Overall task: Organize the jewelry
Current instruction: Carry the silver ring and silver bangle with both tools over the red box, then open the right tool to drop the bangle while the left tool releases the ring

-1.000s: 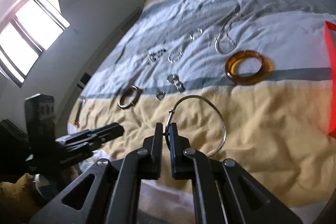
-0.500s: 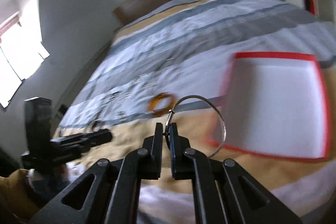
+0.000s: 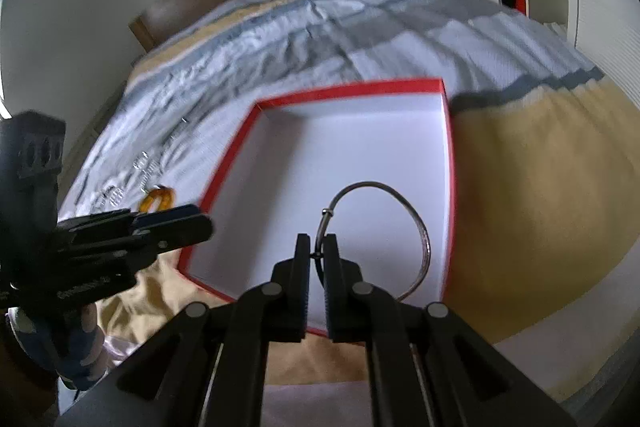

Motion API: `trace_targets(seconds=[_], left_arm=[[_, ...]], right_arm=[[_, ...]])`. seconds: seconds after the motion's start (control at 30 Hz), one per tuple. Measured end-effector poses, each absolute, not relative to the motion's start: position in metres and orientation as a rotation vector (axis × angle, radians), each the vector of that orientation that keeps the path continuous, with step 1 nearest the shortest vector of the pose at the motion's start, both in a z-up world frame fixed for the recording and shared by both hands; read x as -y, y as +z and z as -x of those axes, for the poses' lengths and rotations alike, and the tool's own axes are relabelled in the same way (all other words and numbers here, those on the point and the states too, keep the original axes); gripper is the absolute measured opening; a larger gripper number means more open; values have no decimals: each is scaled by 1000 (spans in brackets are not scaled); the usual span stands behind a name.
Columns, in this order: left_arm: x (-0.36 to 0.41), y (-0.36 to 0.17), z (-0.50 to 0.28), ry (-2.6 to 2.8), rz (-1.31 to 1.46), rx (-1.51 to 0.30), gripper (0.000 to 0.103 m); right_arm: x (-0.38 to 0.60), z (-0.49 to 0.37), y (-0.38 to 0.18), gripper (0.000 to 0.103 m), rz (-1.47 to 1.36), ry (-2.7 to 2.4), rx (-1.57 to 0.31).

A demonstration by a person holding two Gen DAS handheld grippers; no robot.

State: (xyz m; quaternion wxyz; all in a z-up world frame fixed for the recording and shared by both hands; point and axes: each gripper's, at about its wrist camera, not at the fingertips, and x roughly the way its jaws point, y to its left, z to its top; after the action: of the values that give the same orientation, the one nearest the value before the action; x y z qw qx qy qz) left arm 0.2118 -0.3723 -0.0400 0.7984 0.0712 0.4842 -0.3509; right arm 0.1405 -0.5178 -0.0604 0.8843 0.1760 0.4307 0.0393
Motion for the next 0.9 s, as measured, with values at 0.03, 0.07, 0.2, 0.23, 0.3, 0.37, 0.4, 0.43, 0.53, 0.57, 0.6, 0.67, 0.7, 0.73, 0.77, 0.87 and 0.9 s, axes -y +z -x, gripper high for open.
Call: trace_targets(seconds=[0.03,0.07,0.2,0.23,0.3,0.37,0.4,0.43,0.53,0.57,0.6,0.67,0.7,0.73,0.77,0.87,0.9], left_arm=[[378,-48,-214,-746,-169,-1050,20],[381,-55,-215,-736,-183,-1058,20],[381,-76,-225,-695,-196,-1088,20],[380,-78,-226,-686,-196,-1087,21],[382,-79,-225,-683,-196,-1079,22],[384,-81,-222,-670,-210,-1070,22],[385,-82,-221,-663,-212,-1068,22],[385,-84,-221,-655,-210,-1070,21],[381,-89,-217,-623,-212,-1082,21],[381,-91,-215,-608,-223,-1083,21],[379,-91,-214,-596,-228,-1085,21],[377,-93,-209,-556,-224,-1098,21],[375,-94,-206,-537,-221,-1100,21],[373,-94,-203,-511,-217,-1101,21],[369,-94,-200,-484,-207,-1102,21],[355,-94,-194,-422,-122,-1141,21],[352,-95,-193,-398,-114,-1149,21]], right_arm=[[517,-142,-65,6,-361,82,-909],[516,-143,-70,6,-356,86,-921],[512,-146,-82,6,-333,81,-954],[513,-147,-84,7,-332,76,-959],[512,-148,-87,7,-321,72,-967],[510,-148,-88,7,-301,67,-975],[509,-149,-89,7,-291,67,-978],[507,-149,-89,7,-282,68,-980],[506,-149,-89,7,-267,75,-986],[505,-149,-90,7,-261,78,-990],[505,-149,-90,7,-255,79,-994],[504,-150,-90,7,-248,84,-1000],[504,-150,-90,7,-248,88,-1002],[504,-151,-90,7,-245,91,-1005],[503,-151,-90,7,-243,93,-1007],[502,-153,-89,7,-246,113,-1015],[501,-153,-89,7,-244,118,-1018]])
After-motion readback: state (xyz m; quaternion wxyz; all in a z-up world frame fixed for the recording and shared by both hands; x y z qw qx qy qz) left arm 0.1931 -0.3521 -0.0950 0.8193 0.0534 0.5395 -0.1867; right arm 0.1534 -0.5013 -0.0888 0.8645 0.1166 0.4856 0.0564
